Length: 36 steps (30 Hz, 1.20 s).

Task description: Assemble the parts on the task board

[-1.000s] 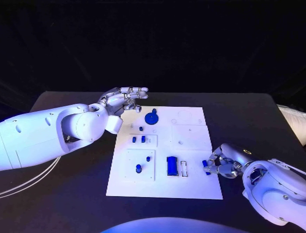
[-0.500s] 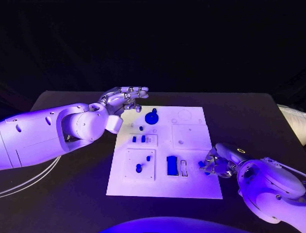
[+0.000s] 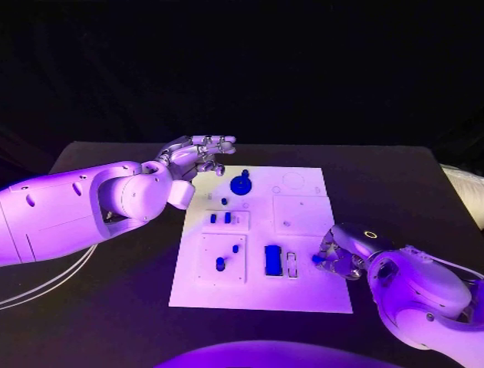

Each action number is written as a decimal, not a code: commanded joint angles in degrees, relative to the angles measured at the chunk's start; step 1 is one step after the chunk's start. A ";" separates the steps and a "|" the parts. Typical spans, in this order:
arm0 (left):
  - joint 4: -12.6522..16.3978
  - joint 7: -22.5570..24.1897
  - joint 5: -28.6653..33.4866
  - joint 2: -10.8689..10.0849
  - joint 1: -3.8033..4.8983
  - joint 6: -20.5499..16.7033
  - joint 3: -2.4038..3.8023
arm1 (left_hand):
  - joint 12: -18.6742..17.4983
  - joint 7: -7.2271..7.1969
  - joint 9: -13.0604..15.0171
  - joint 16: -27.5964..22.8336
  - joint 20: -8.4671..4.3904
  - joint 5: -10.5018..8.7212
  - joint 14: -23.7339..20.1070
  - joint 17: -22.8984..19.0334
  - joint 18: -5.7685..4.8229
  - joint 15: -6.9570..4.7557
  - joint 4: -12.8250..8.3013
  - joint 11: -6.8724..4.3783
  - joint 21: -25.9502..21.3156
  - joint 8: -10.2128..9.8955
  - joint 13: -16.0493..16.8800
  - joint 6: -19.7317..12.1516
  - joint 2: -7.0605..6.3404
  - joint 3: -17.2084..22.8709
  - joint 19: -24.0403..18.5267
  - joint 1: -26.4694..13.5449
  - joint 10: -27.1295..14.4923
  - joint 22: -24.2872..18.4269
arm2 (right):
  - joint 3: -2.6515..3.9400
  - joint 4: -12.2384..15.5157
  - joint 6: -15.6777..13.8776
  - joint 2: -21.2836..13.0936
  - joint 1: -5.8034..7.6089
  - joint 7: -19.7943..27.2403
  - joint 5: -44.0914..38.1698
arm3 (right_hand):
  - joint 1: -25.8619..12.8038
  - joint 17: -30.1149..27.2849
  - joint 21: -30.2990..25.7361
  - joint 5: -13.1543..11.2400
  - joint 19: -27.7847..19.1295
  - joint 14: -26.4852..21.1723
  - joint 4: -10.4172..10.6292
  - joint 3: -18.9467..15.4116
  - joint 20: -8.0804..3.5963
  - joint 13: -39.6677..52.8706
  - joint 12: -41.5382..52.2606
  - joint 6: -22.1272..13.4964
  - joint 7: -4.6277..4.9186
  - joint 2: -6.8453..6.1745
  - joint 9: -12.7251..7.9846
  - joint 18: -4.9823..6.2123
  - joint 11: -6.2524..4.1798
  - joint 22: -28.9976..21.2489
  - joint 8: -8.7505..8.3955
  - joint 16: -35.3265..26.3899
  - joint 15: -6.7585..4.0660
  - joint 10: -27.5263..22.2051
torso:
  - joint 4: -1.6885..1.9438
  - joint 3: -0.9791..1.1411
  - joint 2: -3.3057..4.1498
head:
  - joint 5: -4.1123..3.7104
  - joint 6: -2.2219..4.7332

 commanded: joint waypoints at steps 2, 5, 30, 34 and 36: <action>0.16 0.24 -0.39 0.04 0.03 1.05 0.03 | 0.36 0.06 0.00 -0.20 0.14 0.03 -0.37 -0.09 0.82 0.16 -0.10 0.05 -0.40 -0.17 0.09 -0.23 0.55 -0.09 -0.32 0.22 -0.26 -0.08 | -0.44 -0.66 5.11 0.10 -0.51 -3.13 -2.58 | 3.41 11.57 0.23 -0.15 1.15 5.22 -0.46 0.95 -0.20 -4.24 -0.44 0.38 0.00 2.97 0.02 -1.14 -0.49 2.52 -0.16 0.21 -0.30 -0.05 | -0.01 0.00 -0.06 | -0.09 -0.04; 0.15 0.24 -0.46 0.06 0.03 1.04 0.03 | 0.36 0.06 0.00 -0.20 0.14 0.03 -0.37 -0.09 0.82 0.16 -0.10 0.05 -0.40 -0.17 0.09 -0.23 0.55 -0.09 -0.32 0.22 -0.26 -0.08 | -0.44 -0.64 4.87 0.19 -0.51 -3.28 -2.57 | 2.86 11.61 0.24 0.03 1.15 5.23 -0.52 1.48 -0.18 -4.24 -0.47 0.44 0.02 2.84 -0.01 -1.14 -0.46 2.53 -0.27 0.23 -0.27 -0.02 | 0.01 -0.01 -0.05 | -0.16 -0.05; 0.14 0.31 -0.55 0.26 0.03 1.02 0.03 | 0.44 0.07 0.00 -0.20 0.14 0.04 -0.40 -0.15 0.83 0.17 -0.12 0.06 -0.46 -0.15 0.10 -0.23 0.60 -0.12 -0.32 0.20 -0.32 -0.13 | -0.05 2.95 -15.12 -0.85 -0.06 -0.20 15.12 | -7.06 11.89 -0.01 9.44 1.17 5.30 2.48 10.73 -0.26 -3.68 -0.16 0.92 -0.06 -1.43 0.16 -1.06 -0.53 2.27 -1.37 0.37 -0.33 0.64 | 0.04 -0.01 0.02 | -0.10 -0.06; 0.20 0.31 -0.55 0.27 0.03 1.01 0.03 | 0.44 0.07 0.00 -0.20 0.14 0.04 -0.40 -0.15 0.83 0.17 -0.12 0.06 -0.46 -0.15 0.10 -0.23 0.60 -0.12 -0.32 0.20 -0.32 -0.13 | -0.04 3.02 -15.36 -0.29 -0.03 -0.17 17.50 | -8.44 11.91 -0.01 9.88 1.18 5.31 3.19 10.72 -0.24 -3.60 -0.10 1.09 -0.05 -2.21 0.22 -1.06 -0.51 2.28 -1.39 0.38 -0.30 0.73 | 0.00 -0.04 0.00 | -0.12 -0.11; 0.23 0.31 -0.55 0.30 0.03 1.03 0.03 | 0.47 0.06 0.00 -0.25 0.14 0.04 -0.44 -0.28 0.86 0.17 -0.13 0.06 -0.62 -0.15 0.10 -0.23 0.62 -0.12 -0.37 0.21 -0.34 -0.25 | -0.04 2.97 -15.19 0.11 -0.02 -0.40 18.60 | -9.19 11.93 -0.01 10.97 1.19 5.31 3.55 10.55 -0.24 -3.56 -0.05 1.21 -0.07 -2.70 0.26 -1.06 -0.52 2.28 -1.40 0.39 -0.31 0.79 | 0.01 -0.06 -0.02 | -0.13 -0.16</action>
